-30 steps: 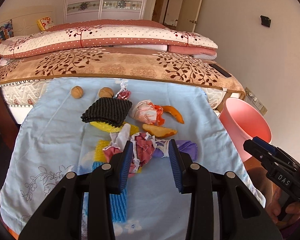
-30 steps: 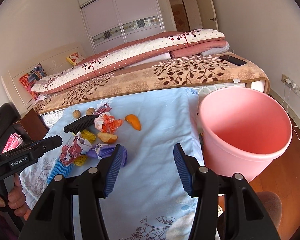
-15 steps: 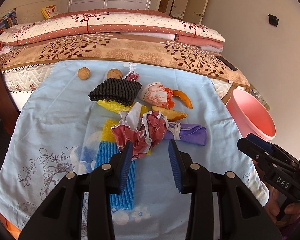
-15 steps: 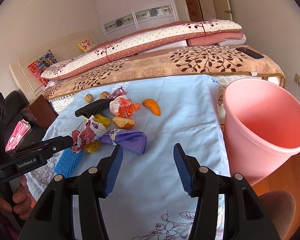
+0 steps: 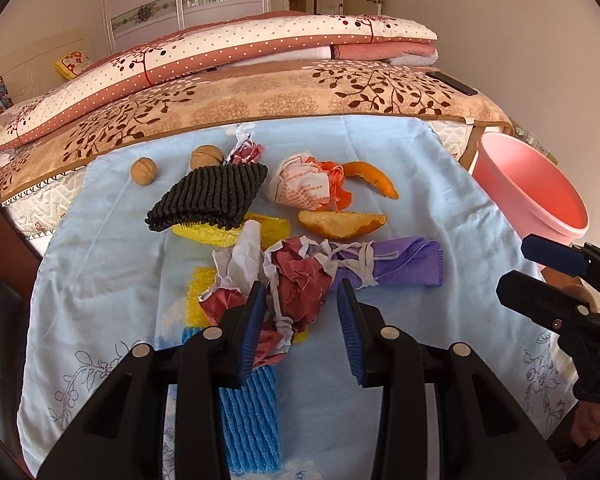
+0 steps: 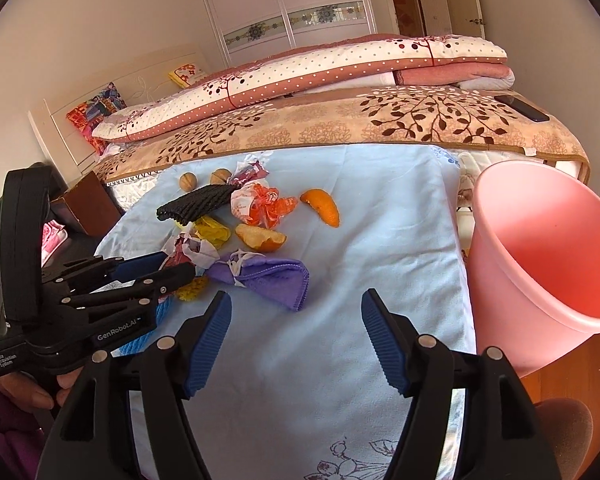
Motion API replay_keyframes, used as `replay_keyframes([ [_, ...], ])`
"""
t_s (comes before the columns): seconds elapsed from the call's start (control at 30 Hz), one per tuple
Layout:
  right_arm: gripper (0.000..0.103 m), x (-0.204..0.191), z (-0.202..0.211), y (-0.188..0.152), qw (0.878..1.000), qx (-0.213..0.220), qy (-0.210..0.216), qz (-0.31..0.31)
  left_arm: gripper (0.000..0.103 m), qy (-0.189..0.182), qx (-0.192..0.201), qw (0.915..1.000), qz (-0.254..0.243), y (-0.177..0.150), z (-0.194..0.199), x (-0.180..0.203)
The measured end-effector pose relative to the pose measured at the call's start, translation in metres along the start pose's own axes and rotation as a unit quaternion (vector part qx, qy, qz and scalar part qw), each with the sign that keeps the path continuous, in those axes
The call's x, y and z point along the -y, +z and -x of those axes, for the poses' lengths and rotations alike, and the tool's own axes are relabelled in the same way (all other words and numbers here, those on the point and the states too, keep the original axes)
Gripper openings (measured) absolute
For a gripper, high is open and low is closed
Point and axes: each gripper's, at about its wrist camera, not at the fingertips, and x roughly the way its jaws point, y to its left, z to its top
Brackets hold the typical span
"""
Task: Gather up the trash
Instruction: 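Grasp the purple cloth with the right gripper while the left gripper grasps red wrappers, then carry both held items over the pink bin and open both grippers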
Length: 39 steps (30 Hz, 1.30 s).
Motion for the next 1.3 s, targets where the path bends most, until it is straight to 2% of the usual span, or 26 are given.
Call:
replay_keyframes([
  [0.23,0.068,-0.006,-0.03,0.012,0.999,-0.033,0.017,0.037,0.037,-0.013,0.003,0.9999,0.007,-0.002,-0.004,-0.014],
  [0.3,0.068,-0.007,-0.039,0.016,0.998,-0.044,0.025,0.046,0.026,-0.023,0.003,0.9997,0.013,-0.002,-0.003,-0.018],
  [0.43,0.068,-0.011,-0.059,0.022,0.996,-0.067,0.034,0.058,0.023,-0.05,0.004,0.9978,0.044,-0.002,0.002,-0.031],
  [0.6,0.068,-0.008,-0.081,0.029,0.993,-0.102,0.054,0.039,0.022,-0.086,0.021,0.9926,0.083,-0.002,0.018,-0.048],
  [0.7,0.068,-0.009,-0.089,0.031,0.992,-0.111,0.057,0.037,0.022,-0.09,0.032,0.991,0.093,0.0,0.027,-0.052],
  [0.77,0.061,-0.011,-0.093,0.031,0.991,-0.119,0.055,0.037,0.022,-0.092,0.036,0.9904,0.097,0.001,0.031,-0.054],
  [0.8,0.054,-0.011,-0.094,0.03,0.99,-0.123,0.054,0.037,0.022,-0.092,0.037,0.9902,0.098,0.001,0.032,-0.054],
  [0.83,0.037,-0.012,-0.095,0.029,0.99,-0.124,0.054,0.036,0.022,-0.093,0.038,0.99,0.099,0.001,0.034,-0.054],
  [1.0,0.013,-0.011,-0.085,0.022,0.99,-0.119,0.069,0.026,0.022,-0.094,0.042,0.99,0.096,0.002,0.038,-0.052],
  [1.3,0.009,-0.006,-0.032,0.016,0.996,-0.059,0.067,0.005,0.022,-0.11,0.051,0.9886,0.089,0.009,0.047,-0.041],
])
